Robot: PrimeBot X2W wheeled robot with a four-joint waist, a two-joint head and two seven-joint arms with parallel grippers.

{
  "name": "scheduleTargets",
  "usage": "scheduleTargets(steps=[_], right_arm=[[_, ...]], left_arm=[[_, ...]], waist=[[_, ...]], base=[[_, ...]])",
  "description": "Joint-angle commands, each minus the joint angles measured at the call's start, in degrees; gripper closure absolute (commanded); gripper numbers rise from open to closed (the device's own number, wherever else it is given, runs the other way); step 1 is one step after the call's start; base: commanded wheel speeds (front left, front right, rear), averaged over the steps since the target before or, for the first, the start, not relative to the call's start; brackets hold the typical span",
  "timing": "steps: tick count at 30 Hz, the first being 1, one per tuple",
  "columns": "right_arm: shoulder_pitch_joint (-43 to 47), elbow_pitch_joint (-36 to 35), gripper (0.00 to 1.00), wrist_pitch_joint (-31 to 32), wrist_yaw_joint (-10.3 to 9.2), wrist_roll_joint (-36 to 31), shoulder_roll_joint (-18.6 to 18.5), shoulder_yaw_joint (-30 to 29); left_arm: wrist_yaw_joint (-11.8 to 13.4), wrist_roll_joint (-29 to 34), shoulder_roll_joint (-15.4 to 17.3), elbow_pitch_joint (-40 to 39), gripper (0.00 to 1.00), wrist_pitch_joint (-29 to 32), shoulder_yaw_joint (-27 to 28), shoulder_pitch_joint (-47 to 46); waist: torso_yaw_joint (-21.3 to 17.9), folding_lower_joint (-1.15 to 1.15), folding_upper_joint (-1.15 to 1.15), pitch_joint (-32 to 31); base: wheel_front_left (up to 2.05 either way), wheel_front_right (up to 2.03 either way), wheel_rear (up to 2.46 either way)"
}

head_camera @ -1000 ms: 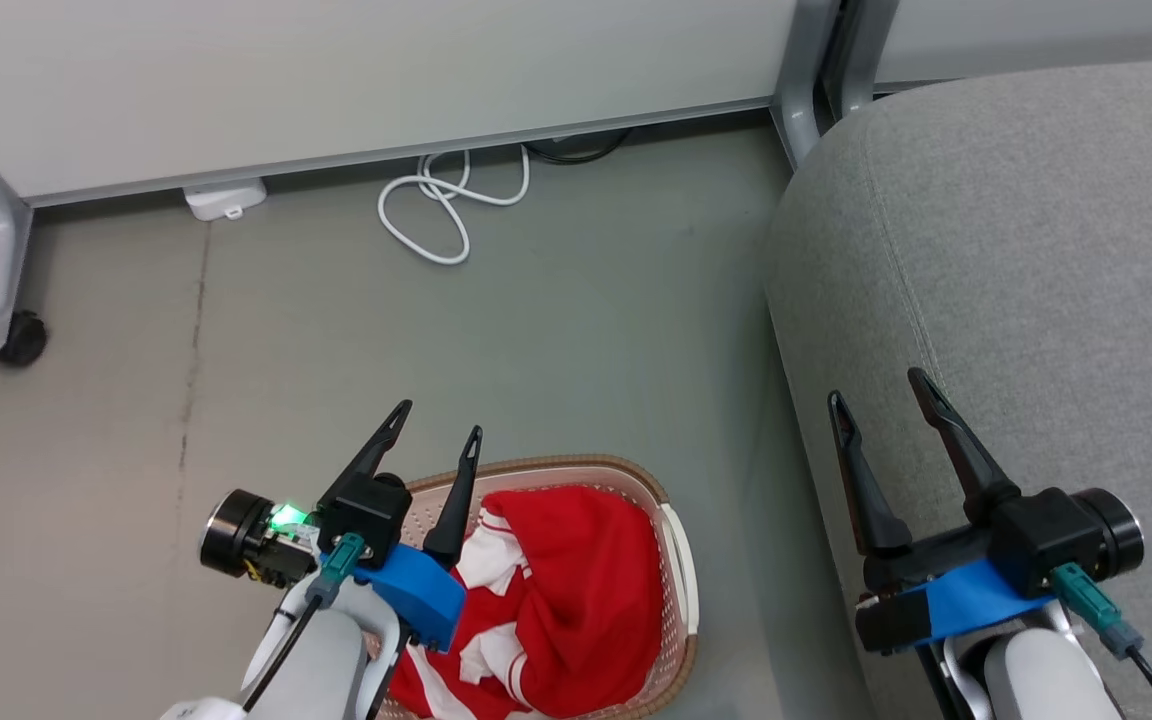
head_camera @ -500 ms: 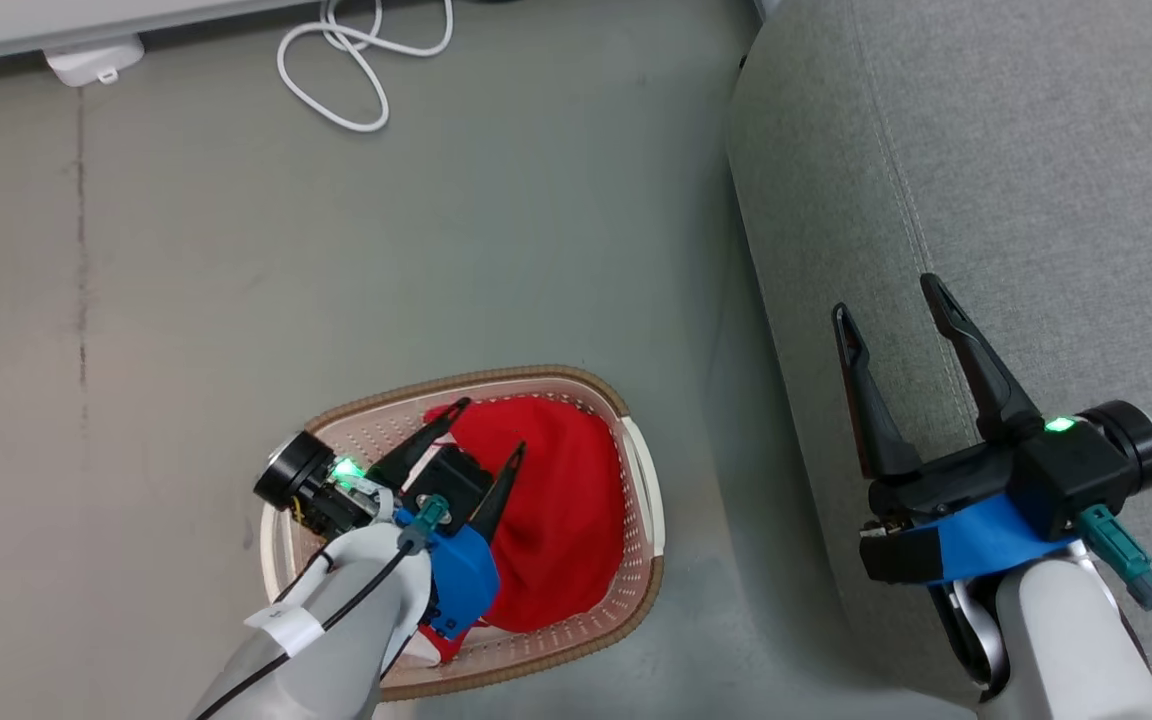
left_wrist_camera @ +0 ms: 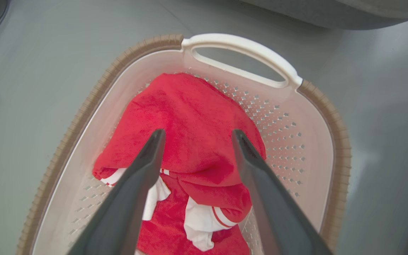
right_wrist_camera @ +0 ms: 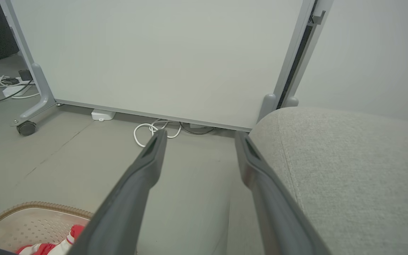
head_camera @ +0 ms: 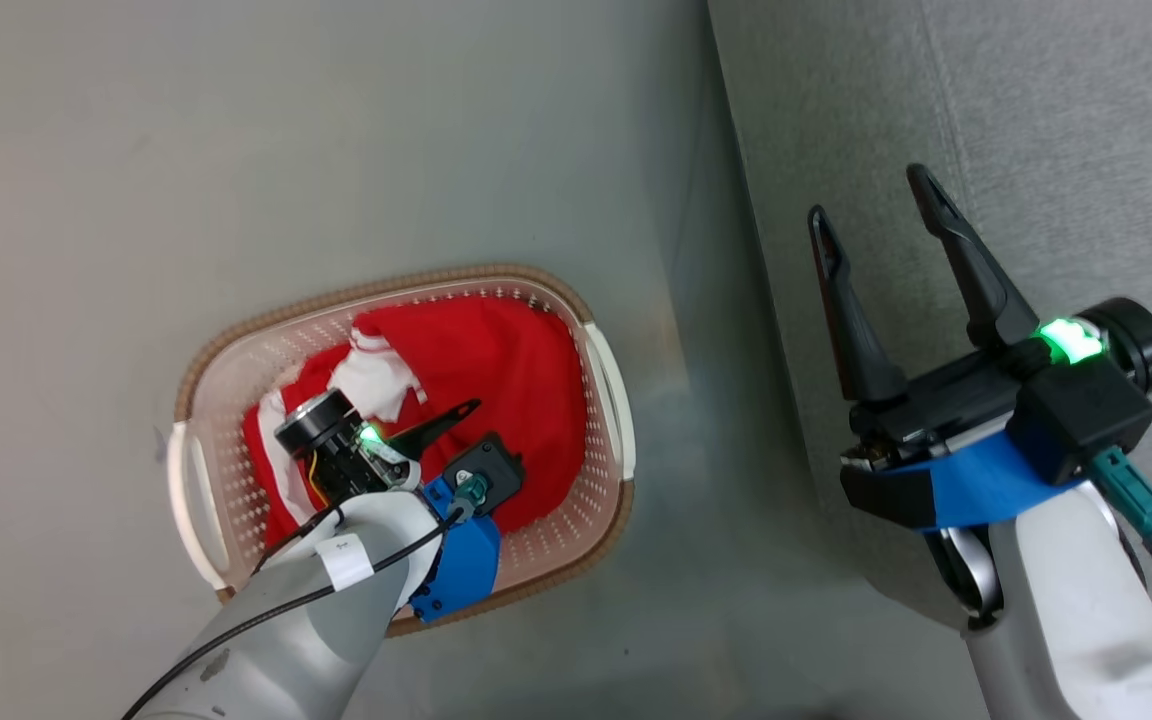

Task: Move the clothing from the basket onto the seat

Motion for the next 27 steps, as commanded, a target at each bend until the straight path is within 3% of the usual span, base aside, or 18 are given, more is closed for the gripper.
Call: scheduleTargets(steps=[1, 10, 18, 27], right_arm=[[-1.6, -0.5, 0.0, -0.2, 0.01, 0.1, -0.3, 0.3], [-5.1, -2.6, 0.0, -0.2, 0.01, -0.1, -0.3, 2.2], [-6.1, -5.6, 0.0, -0.2, 0.01, -0.5, -0.8, 2.3], [-6.1, -8.9, 0.0, -0.2, 0.01, -1.0, -0.8, 1.7]], left_arm=[[0.0, -0.8, -0.1, 0.9, 0.0, 0.0, -1.4, -1.5], [0.0, -7.1, 0.3, 4.1, 0.0, 2.7, -11.6, -5.5], [0.0, -13.2, 0.8, 4.0, 0.0, 6.0, -17.0, -8.1], [0.0, -16.7, 1.6, 3.8, 0.0, 9.1, -19.4, -11.0]], waist=[[0.7, -0.01, 0.0, 1.9], [-0.6, -0.01, 0.0, 7.6], [-1.2, -0.01, 0.0, 11.9], [-1.3, -0.01, 0.0, 16.2]], base=[[0.0, 0.0, 0.0], [0.0, 0.0, 0.0], [0.0, 0.0, 0.0], [0.0, 0.0, 0.0]])
